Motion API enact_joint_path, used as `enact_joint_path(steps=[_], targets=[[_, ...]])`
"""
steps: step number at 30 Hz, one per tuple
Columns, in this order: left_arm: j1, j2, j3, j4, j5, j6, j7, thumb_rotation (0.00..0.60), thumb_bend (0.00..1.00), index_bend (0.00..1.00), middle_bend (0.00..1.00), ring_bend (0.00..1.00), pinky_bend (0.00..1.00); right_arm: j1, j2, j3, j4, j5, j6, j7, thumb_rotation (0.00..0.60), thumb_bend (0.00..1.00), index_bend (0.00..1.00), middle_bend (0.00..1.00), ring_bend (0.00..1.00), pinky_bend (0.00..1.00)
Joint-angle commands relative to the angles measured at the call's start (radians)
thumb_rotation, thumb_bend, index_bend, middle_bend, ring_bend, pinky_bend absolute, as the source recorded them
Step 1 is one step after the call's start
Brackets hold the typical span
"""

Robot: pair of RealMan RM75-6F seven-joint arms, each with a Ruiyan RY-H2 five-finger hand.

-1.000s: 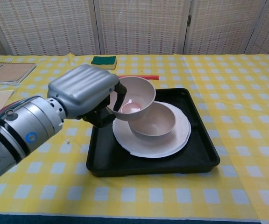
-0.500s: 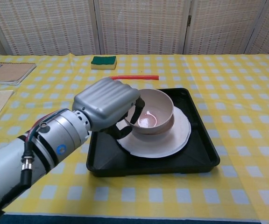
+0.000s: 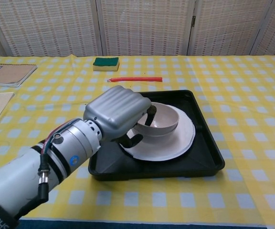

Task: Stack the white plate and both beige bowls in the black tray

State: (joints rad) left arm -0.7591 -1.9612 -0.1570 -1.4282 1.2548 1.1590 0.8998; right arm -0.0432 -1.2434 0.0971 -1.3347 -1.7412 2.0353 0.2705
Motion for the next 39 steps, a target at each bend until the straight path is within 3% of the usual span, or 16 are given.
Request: enact_joint_path(steps=[1, 10, 12, 13, 15, 17, 19, 20, 23, 26, 31, 33, 39], targets=[[0.002, -0.003, 0.002, 0.006, 0.014, 0.013, -0.009, 0.6, 0.35, 0.37, 1.0, 1.0, 1.0, -0.002, -0.002, -0.001, -0.001, -0.002, 0.0, -0.003, 0.6, 0.16, 0.0, 0.0, 0.0, 0.0], [0.041, 0.076, 0.027, -0.101, 0.07, 0.079, -0.025, 0.6, 0.29, 0.24, 1.0, 1.0, 1.0, -0.004, 0.0, 0.0, -0.002, -0.01, -0.001, -0.003, 0.6, 0.16, 0.0, 0.0, 0.0, 0.0], [0.067, 0.138, 0.038, -0.157, 0.109, 0.119, -0.061, 0.6, 0.28, 0.24, 1.0, 0.97, 1.0, -0.005, 0.001, -0.001, -0.003, -0.015, 0.0, -0.002, 0.6, 0.16, 0.0, 0.0, 0.0, 0.0], [0.081, 0.172, 0.043, -0.184, 0.117, 0.134, -0.074, 0.6, 0.28, 0.26, 0.97, 0.89, 0.98, -0.006, 0.002, -0.002, -0.004, -0.016, 0.0, -0.002, 0.6, 0.16, 0.0, 0.0, 0.0, 0.0], [0.116, 0.275, 0.051, -0.269, 0.1, 0.148, -0.09, 0.6, 0.28, 0.25, 0.76, 0.65, 0.79, -0.005, 0.002, -0.003, -0.005, -0.019, -0.004, -0.008, 0.6, 0.16, 0.0, 0.0, 0.0, 0.0], [0.15, 0.378, 0.054, -0.361, 0.058, 0.157, -0.088, 0.6, 0.28, 0.2, 0.41, 0.32, 0.43, 0.001, 0.0, -0.002, -0.007, -0.023, -0.012, -0.018, 0.6, 0.16, 0.0, 0.0, 0.0, 0.0], [0.199, 0.494, 0.064, -0.455, 0.039, 0.188, -0.133, 0.6, 0.28, 0.16, 0.21, 0.11, 0.21, 0.012, -0.003, -0.002, -0.007, -0.03, -0.03, -0.033, 0.6, 0.16, 0.0, 0.0, 0.0, 0.0], [0.234, 0.555, 0.077, -0.486, 0.053, 0.219, -0.184, 0.6, 0.28, 0.15, 0.16, 0.06, 0.13, 0.019, -0.004, -0.004, -0.009, -0.033, -0.044, -0.044, 0.6, 0.16, 0.0, 0.0, 0.0, 0.0], [0.341, 0.682, 0.132, -0.469, 0.137, 0.334, -0.328, 0.6, 0.28, 0.15, 0.11, 0.01, 0.01, 0.03, -0.004, -0.012, -0.017, -0.038, -0.079, -0.076, 0.6, 0.16, 0.0, 0.0, 0.0, 0.0], [0.438, 0.758, 0.189, -0.415, 0.18, 0.423, -0.464, 0.6, 0.28, 0.15, 0.09, 0.0, 0.0, 0.04, -0.003, -0.017, -0.021, -0.04, -0.113, -0.119, 0.6, 0.16, 0.0, 0.0, 0.0, 0.0], [0.586, 0.776, 0.287, -0.252, 0.278, 0.537, -0.737, 0.6, 0.31, 0.15, 0.06, 0.0, 0.0, 0.073, 0.01, -0.036, -0.043, -0.015, -0.239, -0.189, 0.6, 0.16, 0.0, 0.0, 0.0, 0.0], [0.63, 0.75, 0.299, -0.206, 0.29, 0.572, -0.752, 0.6, 0.32, 0.15, 0.05, 0.0, 0.0, 0.085, 0.015, -0.04, -0.064, -0.005, -0.281, -0.211, 0.6, 0.16, 0.0, 0.0, 0.0, 0.0], [0.689, 0.753, 0.316, -0.209, 0.382, 0.636, -0.627, 0.6, 0.32, 0.13, 0.04, 0.0, 0.0, 0.102, 0.011, -0.047, -0.09, -0.009, -0.319, -0.258, 0.6, 0.16, 0.0, 0.0, 0.0, 0.0]])
